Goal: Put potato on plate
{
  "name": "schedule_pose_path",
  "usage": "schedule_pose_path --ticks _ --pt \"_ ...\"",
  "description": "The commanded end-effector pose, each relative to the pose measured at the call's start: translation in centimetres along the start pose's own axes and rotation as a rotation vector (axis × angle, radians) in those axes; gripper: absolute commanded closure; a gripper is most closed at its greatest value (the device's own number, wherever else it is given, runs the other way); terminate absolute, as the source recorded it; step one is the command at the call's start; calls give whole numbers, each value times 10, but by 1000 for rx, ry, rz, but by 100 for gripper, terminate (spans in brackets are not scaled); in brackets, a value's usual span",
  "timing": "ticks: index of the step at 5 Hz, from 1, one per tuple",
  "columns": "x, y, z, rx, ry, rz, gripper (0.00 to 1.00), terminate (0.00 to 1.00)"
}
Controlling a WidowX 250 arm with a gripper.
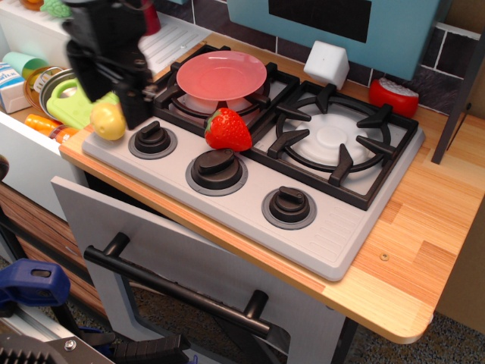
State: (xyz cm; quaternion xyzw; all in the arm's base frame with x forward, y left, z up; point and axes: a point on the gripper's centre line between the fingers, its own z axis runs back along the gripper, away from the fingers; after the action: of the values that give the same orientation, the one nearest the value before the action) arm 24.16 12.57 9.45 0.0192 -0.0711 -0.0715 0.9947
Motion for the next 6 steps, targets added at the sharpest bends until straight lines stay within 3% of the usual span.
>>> schedule_pose_path --ticks 1,3,6 --pt "0 28 -5 47 -47 -12 0 0" --pt "8 49 -29 64 -79 14 0 0" --pt "13 64 -46 53 -99 31 0 0"
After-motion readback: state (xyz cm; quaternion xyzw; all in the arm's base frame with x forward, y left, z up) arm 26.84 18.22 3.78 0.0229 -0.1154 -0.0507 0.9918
